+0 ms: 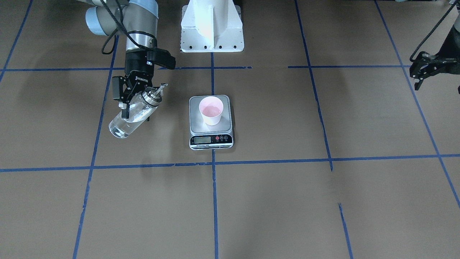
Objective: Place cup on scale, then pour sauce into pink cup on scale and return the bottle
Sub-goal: 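Carry the bottle with the right gripper over the pink cup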
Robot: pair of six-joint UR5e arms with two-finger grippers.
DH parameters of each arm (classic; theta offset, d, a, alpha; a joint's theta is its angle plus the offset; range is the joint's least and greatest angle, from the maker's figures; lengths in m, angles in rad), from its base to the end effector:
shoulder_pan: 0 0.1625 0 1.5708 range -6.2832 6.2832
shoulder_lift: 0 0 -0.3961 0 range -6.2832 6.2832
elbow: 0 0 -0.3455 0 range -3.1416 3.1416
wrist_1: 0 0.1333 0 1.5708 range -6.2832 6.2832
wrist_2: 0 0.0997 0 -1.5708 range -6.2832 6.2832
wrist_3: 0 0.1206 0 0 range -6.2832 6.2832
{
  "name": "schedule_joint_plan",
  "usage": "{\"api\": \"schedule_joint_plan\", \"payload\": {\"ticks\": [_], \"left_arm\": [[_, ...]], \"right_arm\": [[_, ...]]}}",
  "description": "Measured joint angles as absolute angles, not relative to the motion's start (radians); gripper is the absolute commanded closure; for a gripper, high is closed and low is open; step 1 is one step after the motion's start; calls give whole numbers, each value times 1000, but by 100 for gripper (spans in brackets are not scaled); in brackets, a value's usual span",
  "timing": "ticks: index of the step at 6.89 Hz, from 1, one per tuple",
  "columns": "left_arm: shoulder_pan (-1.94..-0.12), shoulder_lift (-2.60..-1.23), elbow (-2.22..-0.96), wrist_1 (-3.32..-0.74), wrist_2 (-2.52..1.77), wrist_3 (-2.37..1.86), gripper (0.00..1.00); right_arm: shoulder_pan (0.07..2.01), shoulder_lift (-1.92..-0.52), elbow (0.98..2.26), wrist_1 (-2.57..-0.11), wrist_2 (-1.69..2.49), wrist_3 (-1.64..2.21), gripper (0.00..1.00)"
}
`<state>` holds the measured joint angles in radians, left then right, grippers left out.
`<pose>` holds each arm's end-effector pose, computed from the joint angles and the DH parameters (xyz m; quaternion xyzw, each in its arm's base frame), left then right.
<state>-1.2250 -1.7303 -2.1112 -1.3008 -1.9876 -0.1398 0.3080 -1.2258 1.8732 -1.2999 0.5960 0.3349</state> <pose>0.0777 -0.4650 0.3897 0.1540 0.2464 0.1422 0.9462 -0.4286 -0.3810 0.2888 0.5740 0.0123 -0.1688 0.8012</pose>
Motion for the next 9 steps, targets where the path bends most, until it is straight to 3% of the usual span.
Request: {"api": "schedule_joint_plan", "payload": {"ticks": [4, 7, 9], "left_arm": [[-1370, -1595, -1978, -1545, -2066, 82, 0], [-1525, -1580, -1754, -1724, -2130, 321, 0], [-1540, -1585, -1708, -1773, -2134, 306, 0]], "right_arm": [[296, -1156, 1826, -1383, 547, 239, 100], [287, -1092, 1796, -1503, 515, 214, 100], [272, -1047, 1737, -1533, 464, 177, 100]]}}
